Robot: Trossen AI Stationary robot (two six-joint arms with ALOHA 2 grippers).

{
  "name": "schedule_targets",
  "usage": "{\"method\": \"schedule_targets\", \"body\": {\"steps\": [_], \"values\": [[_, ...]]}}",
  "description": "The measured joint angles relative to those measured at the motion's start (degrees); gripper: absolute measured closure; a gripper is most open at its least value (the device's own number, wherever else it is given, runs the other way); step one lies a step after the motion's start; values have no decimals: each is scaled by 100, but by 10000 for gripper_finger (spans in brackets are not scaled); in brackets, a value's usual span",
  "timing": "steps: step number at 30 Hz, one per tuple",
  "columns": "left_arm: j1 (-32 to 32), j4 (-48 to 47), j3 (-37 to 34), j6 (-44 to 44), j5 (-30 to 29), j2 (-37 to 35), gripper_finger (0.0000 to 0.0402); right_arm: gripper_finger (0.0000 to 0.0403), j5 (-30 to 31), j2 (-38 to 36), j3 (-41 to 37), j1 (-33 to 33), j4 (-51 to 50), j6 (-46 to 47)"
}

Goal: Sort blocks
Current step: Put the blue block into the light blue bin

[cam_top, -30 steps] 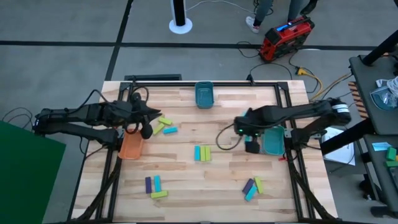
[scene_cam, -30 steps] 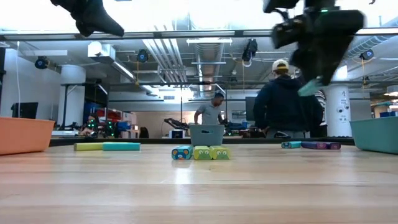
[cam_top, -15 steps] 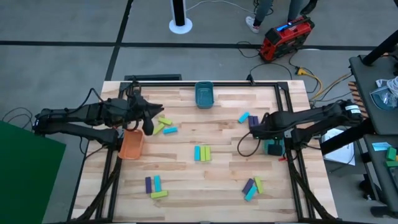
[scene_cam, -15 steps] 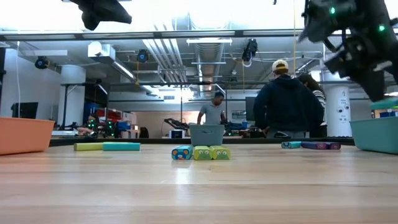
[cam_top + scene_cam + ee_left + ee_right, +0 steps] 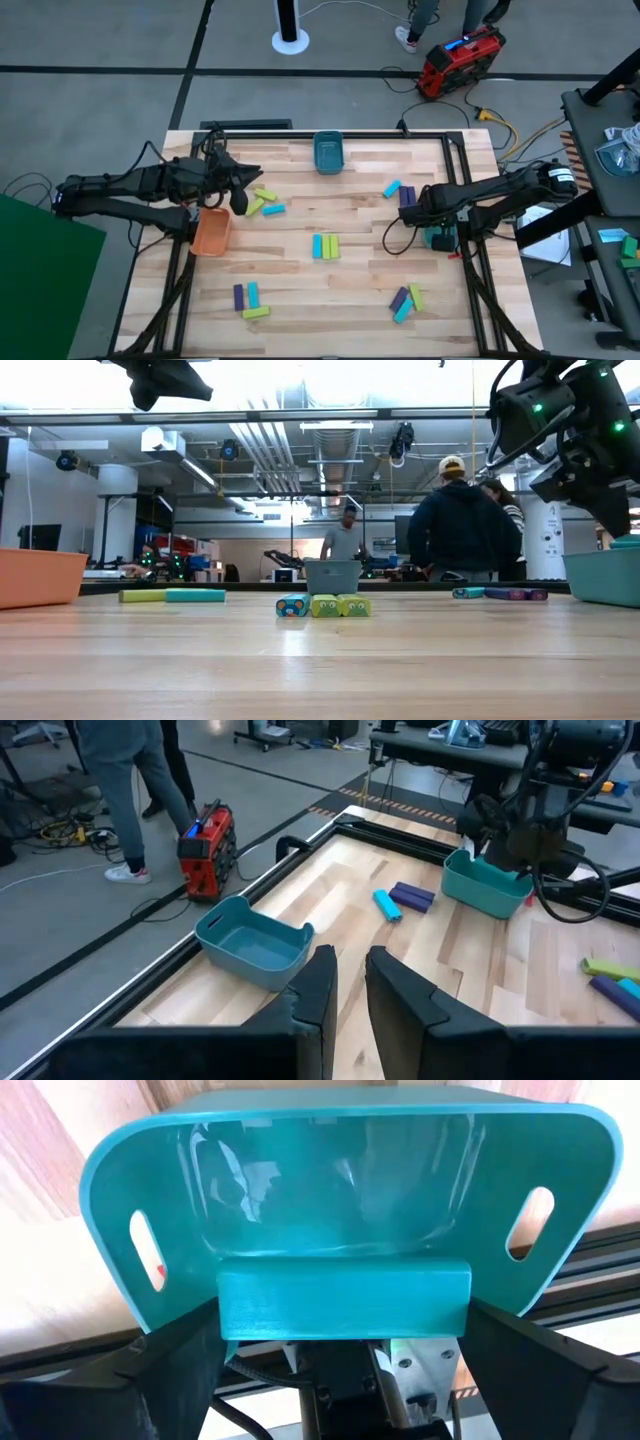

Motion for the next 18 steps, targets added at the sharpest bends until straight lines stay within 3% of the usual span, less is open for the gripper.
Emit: {"method": "schedule_targets", "body": {"steps": [18], "values": [[0, -11, 0, 34, 3, 0, 365, 39, -111, -4, 0, -1, 142, 90]]}}
